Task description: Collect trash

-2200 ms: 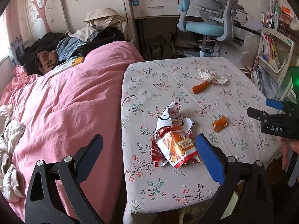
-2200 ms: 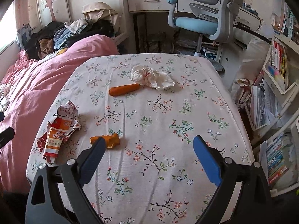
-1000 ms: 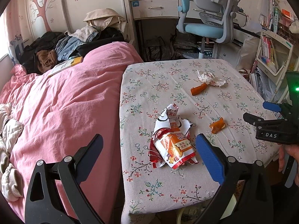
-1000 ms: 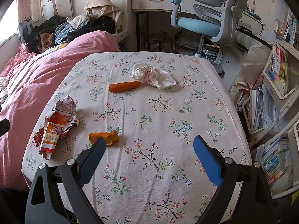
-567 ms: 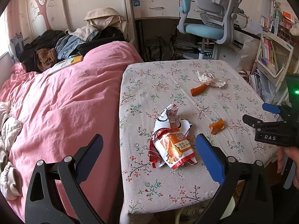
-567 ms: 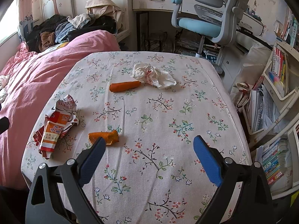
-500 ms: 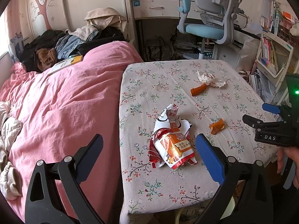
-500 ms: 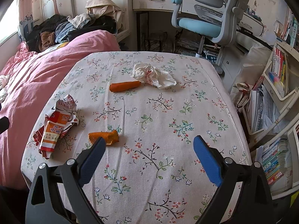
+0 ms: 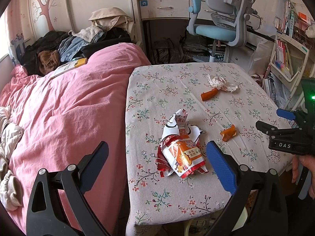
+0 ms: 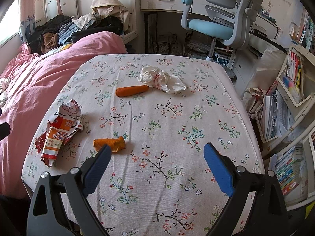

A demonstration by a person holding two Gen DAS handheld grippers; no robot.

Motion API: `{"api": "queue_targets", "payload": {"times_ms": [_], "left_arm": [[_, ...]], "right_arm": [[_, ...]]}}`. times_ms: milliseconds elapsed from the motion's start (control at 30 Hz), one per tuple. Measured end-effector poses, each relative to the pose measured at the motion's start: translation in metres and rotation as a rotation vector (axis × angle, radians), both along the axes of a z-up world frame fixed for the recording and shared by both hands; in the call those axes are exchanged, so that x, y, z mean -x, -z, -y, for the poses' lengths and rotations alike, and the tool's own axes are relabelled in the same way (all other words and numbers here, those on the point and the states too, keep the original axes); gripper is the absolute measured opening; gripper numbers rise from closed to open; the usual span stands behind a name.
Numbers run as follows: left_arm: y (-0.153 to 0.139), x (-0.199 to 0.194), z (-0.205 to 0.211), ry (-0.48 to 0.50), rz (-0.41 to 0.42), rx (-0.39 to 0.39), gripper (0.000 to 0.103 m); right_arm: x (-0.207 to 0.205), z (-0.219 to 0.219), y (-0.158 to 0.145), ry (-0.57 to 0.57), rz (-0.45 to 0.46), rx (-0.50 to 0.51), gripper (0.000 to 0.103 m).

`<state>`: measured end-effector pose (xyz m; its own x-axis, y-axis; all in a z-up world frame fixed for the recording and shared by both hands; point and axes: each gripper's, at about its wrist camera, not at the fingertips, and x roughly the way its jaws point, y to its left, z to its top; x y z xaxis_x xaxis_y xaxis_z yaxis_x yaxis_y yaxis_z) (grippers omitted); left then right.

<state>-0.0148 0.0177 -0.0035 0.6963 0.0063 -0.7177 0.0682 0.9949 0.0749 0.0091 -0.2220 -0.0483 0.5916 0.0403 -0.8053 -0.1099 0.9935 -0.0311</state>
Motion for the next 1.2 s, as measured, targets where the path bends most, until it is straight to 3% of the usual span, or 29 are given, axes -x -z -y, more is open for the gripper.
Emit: {"api": "queue_targets", "payload": {"times_ms": [1000, 1200], "left_arm": [[-0.001, -0.001, -0.002, 0.000, 0.001, 0.003, 0.096], [-0.002, -0.007, -0.026, -0.054, -0.010, 0.087, 0.096]], "right_arm": [[0.000, -0.002, 0.001, -0.013, -0.004, 0.012, 0.091], [-0.001, -0.002, 0.004, -0.018, -0.012, -0.017, 0.091]]}}
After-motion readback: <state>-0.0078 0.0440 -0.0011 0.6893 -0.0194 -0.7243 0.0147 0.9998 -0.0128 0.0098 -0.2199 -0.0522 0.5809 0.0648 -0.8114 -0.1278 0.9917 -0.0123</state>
